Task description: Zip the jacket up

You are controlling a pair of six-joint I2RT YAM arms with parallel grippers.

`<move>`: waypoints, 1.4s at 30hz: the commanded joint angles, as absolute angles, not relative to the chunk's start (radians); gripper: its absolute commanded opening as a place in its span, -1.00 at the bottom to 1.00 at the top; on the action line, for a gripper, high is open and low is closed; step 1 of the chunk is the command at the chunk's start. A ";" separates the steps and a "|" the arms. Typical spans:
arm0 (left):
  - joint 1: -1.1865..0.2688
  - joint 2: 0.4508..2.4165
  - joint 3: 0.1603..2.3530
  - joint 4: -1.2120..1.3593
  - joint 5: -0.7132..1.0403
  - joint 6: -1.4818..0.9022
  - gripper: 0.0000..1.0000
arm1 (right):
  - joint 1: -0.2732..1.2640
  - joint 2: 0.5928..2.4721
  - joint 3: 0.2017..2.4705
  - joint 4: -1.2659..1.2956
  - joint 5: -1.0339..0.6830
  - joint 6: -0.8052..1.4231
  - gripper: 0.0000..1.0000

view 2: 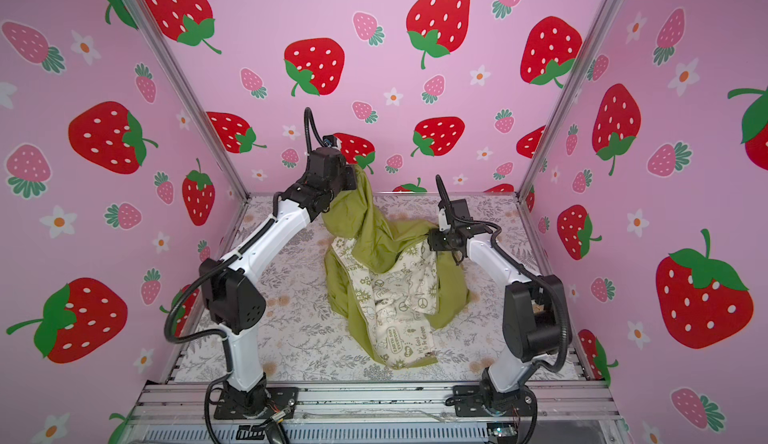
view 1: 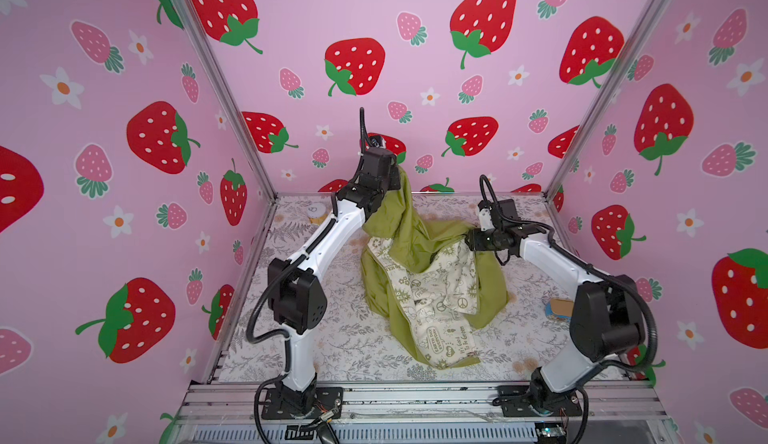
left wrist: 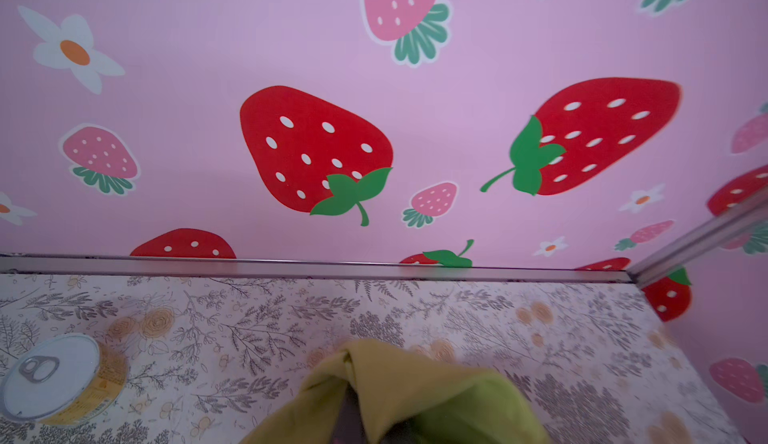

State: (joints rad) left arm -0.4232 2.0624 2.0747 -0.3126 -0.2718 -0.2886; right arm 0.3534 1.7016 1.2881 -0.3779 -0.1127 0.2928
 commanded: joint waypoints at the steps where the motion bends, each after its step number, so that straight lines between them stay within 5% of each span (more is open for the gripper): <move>1: -0.390 2.204 2.329 -0.398 -0.336 -0.272 -1.00 | 0.344 1.731 1.383 -0.363 -0.102 0.299 0.40; 3: -0.374 2.308 2.482 -0.481 -0.330 -0.287 -1.00 | 0.344 1.740 1.413 -0.372 -0.104 0.308 0.51; 8: -0.338 2.369 2.568 -0.540 -0.288 -0.339 0.14 | 0.346 1.686 1.409 -0.393 -0.075 0.325 0.63; 12: -0.328 2.247 2.394 -0.493 -0.264 -0.387 0.44 | 0.351 1.579 1.343 -0.400 -0.086 0.353 0.63; 24: -0.340 1.718 1.532 -0.279 0.118 -0.695 0.49 | 0.377 1.305 0.947 -0.365 -0.059 0.445 0.57; 32: -0.383 1.644 1.221 -0.139 0.281 -0.819 0.43 | 0.377 1.304 0.796 -0.258 -0.062 0.476 0.38; 34: -0.388 1.664 1.212 -0.120 0.288 -0.826 0.40 | 0.378 1.327 0.790 -0.249 -0.045 0.474 0.29; 42: -0.379 1.813 1.243 -0.048 0.280 -0.844 0.24 | 0.367 1.358 0.859 -0.254 -0.008 0.454 -0.59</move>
